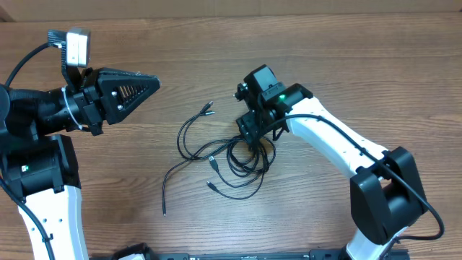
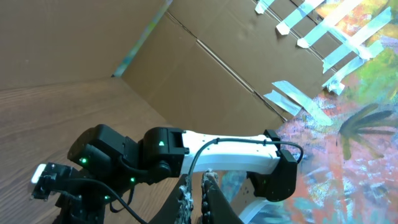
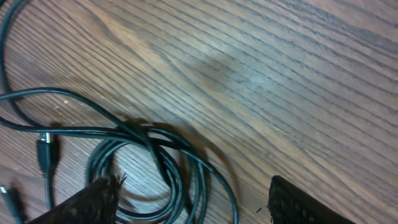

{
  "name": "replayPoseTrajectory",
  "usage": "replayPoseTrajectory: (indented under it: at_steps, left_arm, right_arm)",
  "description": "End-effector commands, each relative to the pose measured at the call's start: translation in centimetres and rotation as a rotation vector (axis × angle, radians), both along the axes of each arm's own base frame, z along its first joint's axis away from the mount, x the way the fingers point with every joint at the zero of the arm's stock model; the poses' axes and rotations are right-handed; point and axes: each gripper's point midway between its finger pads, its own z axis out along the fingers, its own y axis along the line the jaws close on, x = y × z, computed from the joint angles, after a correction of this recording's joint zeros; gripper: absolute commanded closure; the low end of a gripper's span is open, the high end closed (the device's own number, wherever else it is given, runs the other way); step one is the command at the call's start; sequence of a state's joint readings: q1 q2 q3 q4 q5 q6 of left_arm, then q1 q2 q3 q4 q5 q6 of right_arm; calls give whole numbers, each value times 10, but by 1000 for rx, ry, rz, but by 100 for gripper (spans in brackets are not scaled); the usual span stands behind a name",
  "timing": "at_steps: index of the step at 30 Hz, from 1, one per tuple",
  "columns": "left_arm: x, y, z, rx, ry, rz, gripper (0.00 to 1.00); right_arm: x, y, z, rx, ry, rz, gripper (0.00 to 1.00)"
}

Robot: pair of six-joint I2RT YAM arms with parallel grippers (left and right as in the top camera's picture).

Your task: Untangle cables

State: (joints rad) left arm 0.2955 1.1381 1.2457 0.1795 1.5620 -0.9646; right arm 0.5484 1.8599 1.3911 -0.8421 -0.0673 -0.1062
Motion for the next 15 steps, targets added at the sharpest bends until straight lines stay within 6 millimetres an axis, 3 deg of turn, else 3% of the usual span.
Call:
replayPoseTrajectory:
  at_steps: [1,5,9,15]
  left_arm:
    - [-8,-1,2,17,-35,-14,92]
    - [-8,-1,2,18,-38,-14,92]
    - [-8,-1,2,18,-38,-14,92]
    - [-8,-1,2,15,-29,-14,91]
  right_arm:
    - [-7,-3,-11,-1,26,32,26]
    - [-15,-3,-23,12,51,38,27]
    - [-24,-1,-39,43,76,26,41]
    - [-36,-19,-67,16,111,-79,39]
